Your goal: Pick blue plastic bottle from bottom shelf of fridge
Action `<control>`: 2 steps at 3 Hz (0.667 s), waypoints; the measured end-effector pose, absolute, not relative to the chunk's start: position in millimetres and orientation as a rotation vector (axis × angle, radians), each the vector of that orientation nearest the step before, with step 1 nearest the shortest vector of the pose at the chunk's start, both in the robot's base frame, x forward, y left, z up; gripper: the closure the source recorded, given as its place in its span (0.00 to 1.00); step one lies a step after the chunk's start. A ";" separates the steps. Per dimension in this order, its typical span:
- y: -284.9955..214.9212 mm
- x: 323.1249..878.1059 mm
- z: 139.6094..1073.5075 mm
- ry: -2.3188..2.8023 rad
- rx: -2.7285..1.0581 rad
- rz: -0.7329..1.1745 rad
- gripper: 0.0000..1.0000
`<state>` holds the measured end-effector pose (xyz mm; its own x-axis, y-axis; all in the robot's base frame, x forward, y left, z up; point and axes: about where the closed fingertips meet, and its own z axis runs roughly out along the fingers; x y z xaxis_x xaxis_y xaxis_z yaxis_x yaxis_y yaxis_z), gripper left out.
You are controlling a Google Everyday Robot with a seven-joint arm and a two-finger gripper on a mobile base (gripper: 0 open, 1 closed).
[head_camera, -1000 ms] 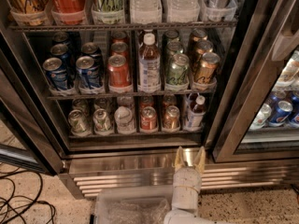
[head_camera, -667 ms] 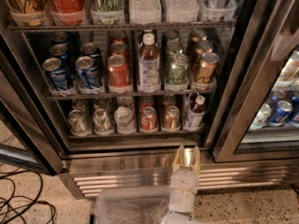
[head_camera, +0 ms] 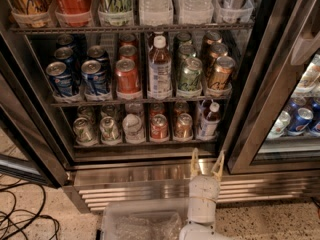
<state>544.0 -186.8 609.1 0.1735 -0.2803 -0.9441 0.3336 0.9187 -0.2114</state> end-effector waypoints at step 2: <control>-196.7 562.7 618.9 1.465 0.082 -0.233 0.39</control>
Offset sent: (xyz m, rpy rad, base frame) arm 0.0271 -0.0098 -0.0006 0.2703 0.2294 0.1912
